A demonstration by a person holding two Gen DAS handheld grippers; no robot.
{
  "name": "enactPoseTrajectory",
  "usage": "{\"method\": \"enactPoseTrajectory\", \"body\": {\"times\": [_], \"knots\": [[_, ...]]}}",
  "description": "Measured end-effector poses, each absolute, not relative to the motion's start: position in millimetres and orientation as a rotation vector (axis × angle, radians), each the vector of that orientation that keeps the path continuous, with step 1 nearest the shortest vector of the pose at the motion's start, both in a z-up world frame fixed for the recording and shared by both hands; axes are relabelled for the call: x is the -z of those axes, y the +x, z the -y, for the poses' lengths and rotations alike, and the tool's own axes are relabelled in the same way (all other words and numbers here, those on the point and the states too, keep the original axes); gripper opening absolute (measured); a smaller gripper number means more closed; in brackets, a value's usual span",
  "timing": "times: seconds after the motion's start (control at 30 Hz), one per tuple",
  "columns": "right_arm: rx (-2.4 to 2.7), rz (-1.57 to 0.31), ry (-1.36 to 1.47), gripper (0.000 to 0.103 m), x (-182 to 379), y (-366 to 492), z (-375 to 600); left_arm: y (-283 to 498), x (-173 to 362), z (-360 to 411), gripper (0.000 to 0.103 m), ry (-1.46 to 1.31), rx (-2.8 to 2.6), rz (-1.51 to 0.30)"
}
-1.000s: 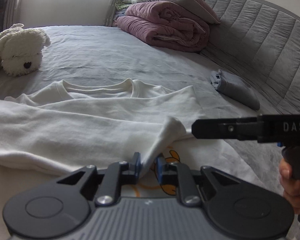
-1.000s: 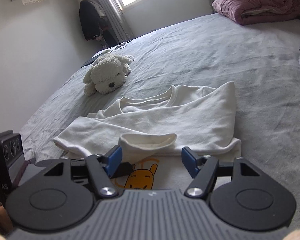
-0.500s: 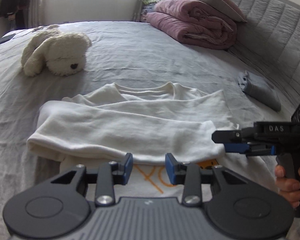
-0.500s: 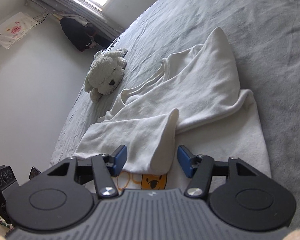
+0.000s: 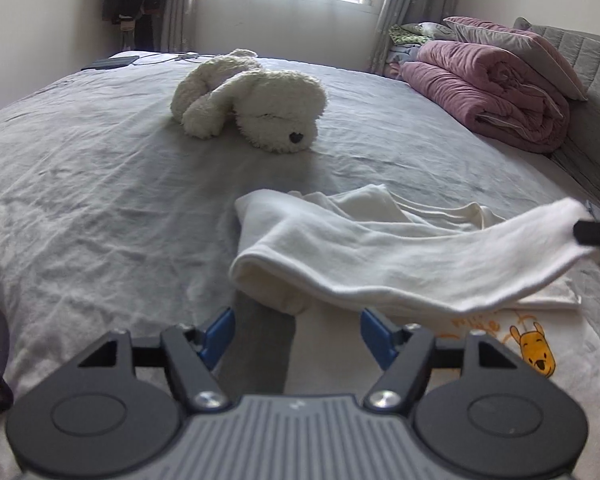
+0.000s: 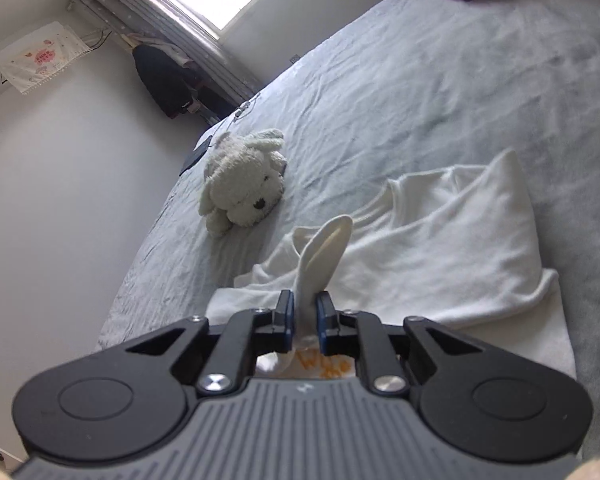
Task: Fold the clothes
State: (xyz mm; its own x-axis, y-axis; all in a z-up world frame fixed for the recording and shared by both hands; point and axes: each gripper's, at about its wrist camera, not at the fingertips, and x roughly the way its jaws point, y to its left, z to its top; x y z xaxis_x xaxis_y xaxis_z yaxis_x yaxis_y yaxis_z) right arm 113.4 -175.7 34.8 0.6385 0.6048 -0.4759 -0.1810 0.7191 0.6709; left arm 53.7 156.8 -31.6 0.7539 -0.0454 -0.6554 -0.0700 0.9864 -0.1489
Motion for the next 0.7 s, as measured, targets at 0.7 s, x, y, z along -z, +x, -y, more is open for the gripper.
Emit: {"method": "enactPoseTrajectory", "body": {"times": [0.7], "knots": [[-0.453, -0.585, 0.453, 0.005, -146, 161, 133, 80, 45, -168, 0.064, -0.421, -0.029, -0.643]]}}
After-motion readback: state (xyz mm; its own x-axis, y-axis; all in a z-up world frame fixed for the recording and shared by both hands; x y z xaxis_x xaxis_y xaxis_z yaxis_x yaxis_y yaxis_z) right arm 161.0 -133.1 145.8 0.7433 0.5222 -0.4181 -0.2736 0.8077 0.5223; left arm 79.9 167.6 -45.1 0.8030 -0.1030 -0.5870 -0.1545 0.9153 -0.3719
